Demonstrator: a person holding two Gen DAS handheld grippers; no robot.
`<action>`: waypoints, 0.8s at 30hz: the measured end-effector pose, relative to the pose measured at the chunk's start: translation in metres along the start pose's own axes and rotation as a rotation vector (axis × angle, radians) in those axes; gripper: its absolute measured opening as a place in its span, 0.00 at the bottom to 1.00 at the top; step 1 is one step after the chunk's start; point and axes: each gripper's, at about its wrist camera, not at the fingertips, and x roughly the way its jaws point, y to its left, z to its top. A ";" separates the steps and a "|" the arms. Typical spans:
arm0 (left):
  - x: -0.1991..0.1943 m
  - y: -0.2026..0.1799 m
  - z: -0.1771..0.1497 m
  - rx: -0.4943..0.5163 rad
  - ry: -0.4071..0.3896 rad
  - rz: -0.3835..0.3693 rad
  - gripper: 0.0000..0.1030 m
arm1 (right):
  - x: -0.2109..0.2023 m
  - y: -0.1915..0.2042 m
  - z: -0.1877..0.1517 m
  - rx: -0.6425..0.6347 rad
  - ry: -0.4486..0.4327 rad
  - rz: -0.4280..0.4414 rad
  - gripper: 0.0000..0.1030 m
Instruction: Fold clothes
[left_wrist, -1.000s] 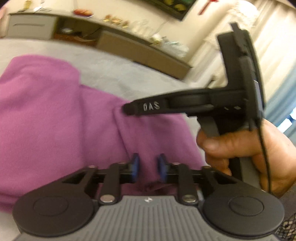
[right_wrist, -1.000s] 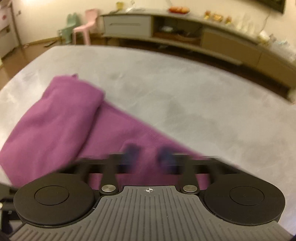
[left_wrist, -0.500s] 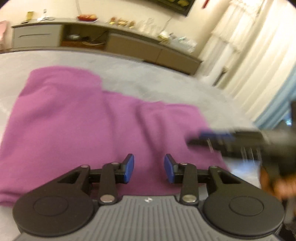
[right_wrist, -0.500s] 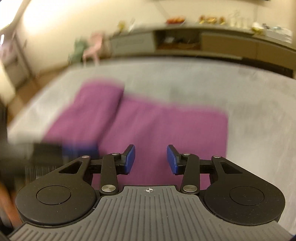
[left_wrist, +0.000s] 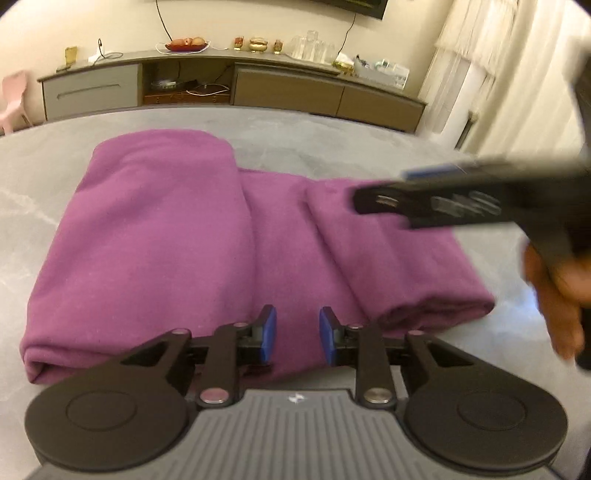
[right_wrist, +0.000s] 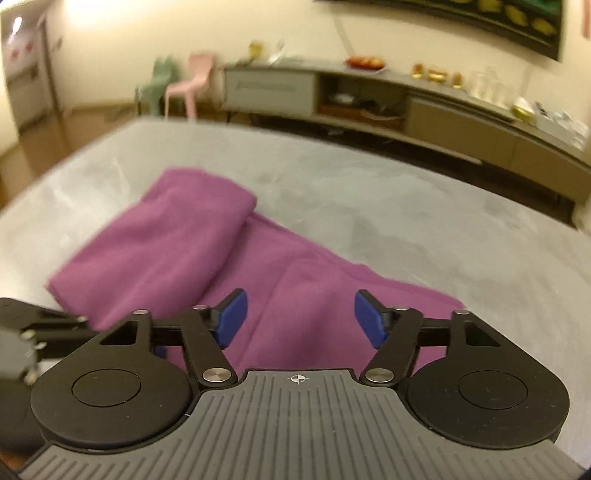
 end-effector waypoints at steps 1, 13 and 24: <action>-0.001 0.004 0.000 -0.006 -0.004 0.014 0.19 | 0.016 0.004 0.003 -0.028 0.040 0.000 0.53; -0.041 0.040 0.022 -0.253 -0.008 -0.182 0.27 | -0.016 -0.005 -0.005 0.255 -0.095 0.103 0.52; -0.024 0.101 0.036 -0.355 -0.044 -0.025 0.36 | 0.019 0.067 -0.035 0.212 -0.042 0.328 0.22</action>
